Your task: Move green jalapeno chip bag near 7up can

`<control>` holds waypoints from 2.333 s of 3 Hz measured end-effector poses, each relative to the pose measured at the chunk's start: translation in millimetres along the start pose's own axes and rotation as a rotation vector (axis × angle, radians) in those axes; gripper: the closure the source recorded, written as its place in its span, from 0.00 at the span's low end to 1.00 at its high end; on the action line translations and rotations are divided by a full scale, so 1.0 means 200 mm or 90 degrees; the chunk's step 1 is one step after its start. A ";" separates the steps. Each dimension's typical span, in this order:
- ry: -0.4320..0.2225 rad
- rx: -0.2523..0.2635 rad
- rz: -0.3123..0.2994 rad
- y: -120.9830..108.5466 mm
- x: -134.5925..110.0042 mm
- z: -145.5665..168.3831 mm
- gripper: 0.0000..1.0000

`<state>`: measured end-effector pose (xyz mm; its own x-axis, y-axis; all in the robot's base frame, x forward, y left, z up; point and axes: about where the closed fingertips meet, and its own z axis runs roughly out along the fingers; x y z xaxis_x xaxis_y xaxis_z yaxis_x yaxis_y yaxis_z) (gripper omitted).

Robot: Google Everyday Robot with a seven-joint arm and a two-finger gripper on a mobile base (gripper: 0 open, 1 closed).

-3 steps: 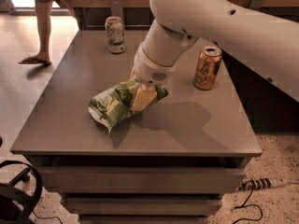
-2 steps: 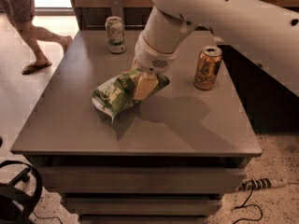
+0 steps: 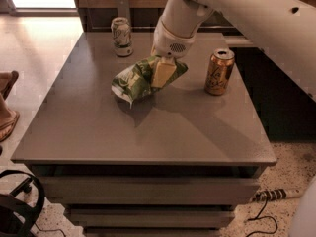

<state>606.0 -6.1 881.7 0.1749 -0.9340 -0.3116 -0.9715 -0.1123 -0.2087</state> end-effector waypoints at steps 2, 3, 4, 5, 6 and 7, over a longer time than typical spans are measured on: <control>0.001 0.039 0.019 -0.21 0.16 -0.03 1.00; -0.013 0.091 0.026 -0.28 0.20 -0.08 1.00; -0.027 0.156 0.028 -0.39 0.22 -0.12 1.00; -0.040 0.202 0.027 -0.48 0.23 -0.11 1.00; -0.025 0.241 0.026 -0.59 0.21 -0.08 1.00; 0.015 0.266 0.034 -0.69 0.21 -0.03 1.00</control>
Offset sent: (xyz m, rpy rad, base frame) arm 0.0719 -0.0479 0.0112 0.0403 -0.1004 -0.0918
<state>745.4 -32.0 903.7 0.1169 -0.9428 -0.3121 -0.8301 0.0798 -0.5519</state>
